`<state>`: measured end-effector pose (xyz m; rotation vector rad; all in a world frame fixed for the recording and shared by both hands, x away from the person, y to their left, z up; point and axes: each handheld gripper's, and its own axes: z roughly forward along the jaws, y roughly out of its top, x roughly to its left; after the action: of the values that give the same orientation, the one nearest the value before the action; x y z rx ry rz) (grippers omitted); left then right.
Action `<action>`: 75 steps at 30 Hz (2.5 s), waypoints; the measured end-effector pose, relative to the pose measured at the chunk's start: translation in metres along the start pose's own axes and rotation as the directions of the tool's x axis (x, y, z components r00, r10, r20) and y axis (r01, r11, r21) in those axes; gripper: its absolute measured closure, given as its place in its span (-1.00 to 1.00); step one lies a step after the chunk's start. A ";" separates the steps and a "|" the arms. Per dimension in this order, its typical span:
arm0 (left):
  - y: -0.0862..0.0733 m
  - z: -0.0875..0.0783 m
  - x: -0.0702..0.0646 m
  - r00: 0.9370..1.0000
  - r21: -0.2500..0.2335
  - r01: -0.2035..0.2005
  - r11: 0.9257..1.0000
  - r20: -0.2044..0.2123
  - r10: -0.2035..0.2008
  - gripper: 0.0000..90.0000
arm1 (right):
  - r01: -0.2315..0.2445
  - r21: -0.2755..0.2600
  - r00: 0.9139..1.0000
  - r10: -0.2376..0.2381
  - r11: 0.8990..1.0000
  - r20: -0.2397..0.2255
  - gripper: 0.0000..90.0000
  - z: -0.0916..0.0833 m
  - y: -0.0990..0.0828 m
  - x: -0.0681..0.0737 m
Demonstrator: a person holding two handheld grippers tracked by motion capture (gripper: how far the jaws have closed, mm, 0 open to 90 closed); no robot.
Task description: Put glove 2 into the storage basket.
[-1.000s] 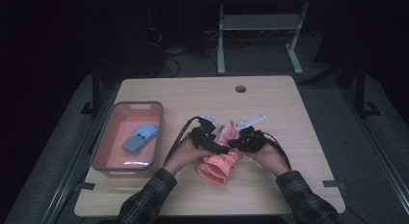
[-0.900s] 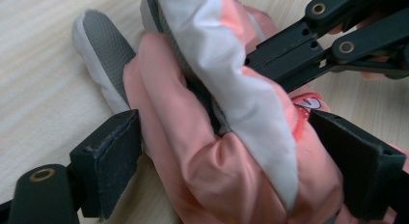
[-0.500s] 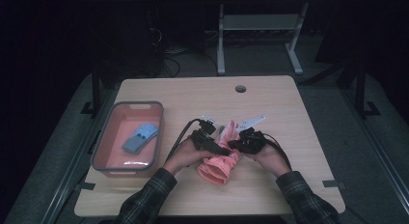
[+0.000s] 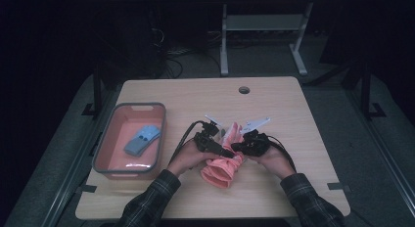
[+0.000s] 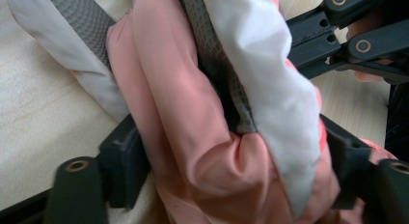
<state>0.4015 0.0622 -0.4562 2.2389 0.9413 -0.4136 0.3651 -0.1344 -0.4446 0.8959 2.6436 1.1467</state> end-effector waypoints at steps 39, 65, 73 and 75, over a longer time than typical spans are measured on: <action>0.004 -0.035 -0.015 0.995 -0.019 -0.101 0.995 -0.012 0.101 0.35 | -0.202 -0.057 0.953 0.209 0.978 0.221 -0.62 -0.034 -0.071 -0.055; 0.007 -0.122 -0.024 0.993 -0.159 -0.101 0.982 -0.082 0.089 0.35 | -0.165 -0.075 0.942 0.180 0.983 0.284 -0.73 -0.026 -0.072 -0.053; -0.003 -0.157 -0.012 0.995 -0.206 -0.057 0.977 -0.093 0.039 0.35 | -0.173 -0.075 0.940 0.187 0.982 0.286 -0.73 -0.026 -0.072 -0.053; -0.007 -0.166 -0.009 0.995 -0.210 -0.051 0.976 -0.100 0.030 0.35 | -0.173 -0.075 0.940 0.187 0.982 0.286 -0.73 -0.026 -0.072 -0.053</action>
<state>0.3956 0.1747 -0.3334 2.0936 0.9408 -0.1784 0.3658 -0.2189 -0.4825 1.2152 2.3265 1.0181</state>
